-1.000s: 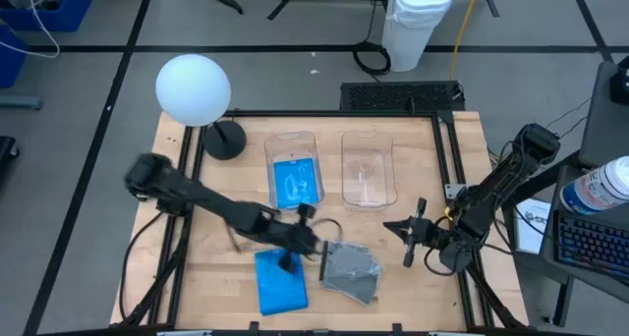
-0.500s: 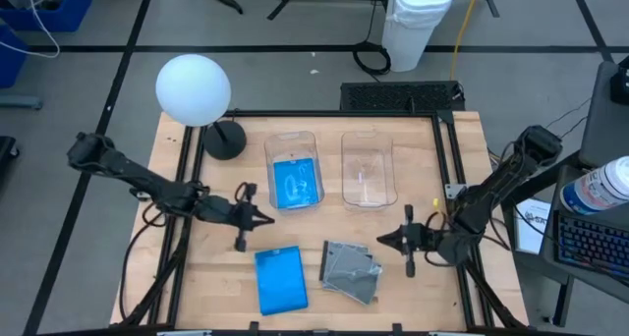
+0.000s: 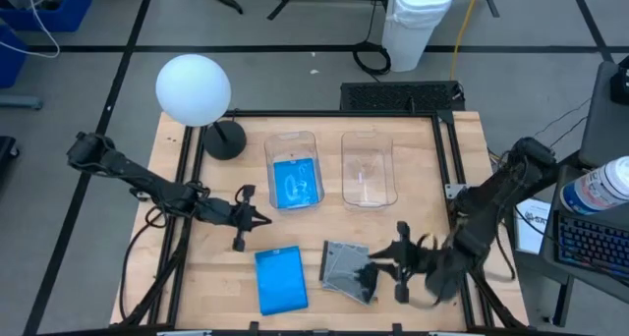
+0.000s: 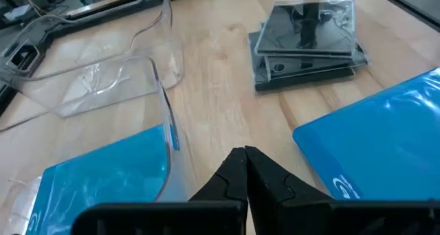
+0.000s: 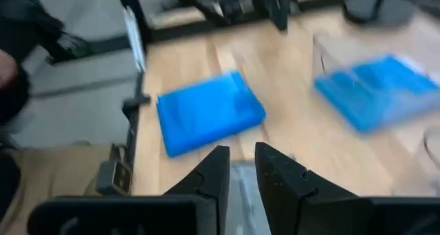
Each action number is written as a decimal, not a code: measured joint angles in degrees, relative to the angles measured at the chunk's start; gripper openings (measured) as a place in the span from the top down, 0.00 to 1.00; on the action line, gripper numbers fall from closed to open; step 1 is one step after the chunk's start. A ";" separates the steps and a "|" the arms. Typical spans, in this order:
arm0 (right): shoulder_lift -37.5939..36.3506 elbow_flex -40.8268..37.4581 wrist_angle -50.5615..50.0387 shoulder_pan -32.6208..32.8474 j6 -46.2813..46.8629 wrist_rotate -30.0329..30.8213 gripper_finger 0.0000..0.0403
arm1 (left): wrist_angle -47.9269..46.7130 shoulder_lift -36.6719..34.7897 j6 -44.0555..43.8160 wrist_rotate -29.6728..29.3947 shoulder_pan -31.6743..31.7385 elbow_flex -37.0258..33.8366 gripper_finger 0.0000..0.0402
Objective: Pick & place jewel cases by type
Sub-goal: Put the black cd case into the right transparent bin
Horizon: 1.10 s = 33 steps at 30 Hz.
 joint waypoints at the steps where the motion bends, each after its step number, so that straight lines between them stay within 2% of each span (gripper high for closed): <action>1: 2.54 3.64 -4.88 0.55 4.15 0.01 0.84 | -0.02 0.00 0.06 -0.01 0.00 0.00 0.99; 4: 9.77 11.43 -14.20 1.81 15.44 -1.83 0.85 | 0.12 0.00 1.17 -0.03 0.00 0.00 0.98; 6: 13.48 13.44 -16.86 2.23 23.60 -4.86 0.86 | 0.30 0.02 2.17 -0.02 0.00 0.00 0.97; 11: 21.30 11.59 -13.56 4.69 42.26 -8.74 0.90 | 2.17 0.02 6.01 -0.04 -0.20 0.00 0.99; 12: 22.55 11.16 -11.89 5.46 45.35 -8.72 0.91 | 1.98 0.02 6.49 -0.03 -0.28 0.00 0.99; 14: 24.54 10.99 -8.35 7.54 51.14 -4.91 0.93 | 1.56 0.02 7.30 -0.03 -0.28 0.00 0.99; 19: 26.13 11.05 0.81 13.02 55.25 9.16 0.99 | 1.11 0.02 7.70 -0.01 -0.26 0.00 0.96; 21: 27.57 11.06 2.63 13.99 56.91 11.74 0.99 | 1.08 0.02 8.23 0.01 -0.26 0.00 0.96; 26: 32.84 11.06 6.04 13.94 66.12 12.24 1.00 | 1.09 0.02 8.95 0.03 -0.26 0.00 0.99; 30: 36.31 10.99 5.85 14.00 75.54 11.76 1.00 | 1.62 0.02 8.94 0.03 -0.26 0.00 0.97; 33: 36.47 10.99 3.31 14.16 77.80 6.85 1.00 | 1.65 0.02 8.37 0.05 -0.26 0.00 0.95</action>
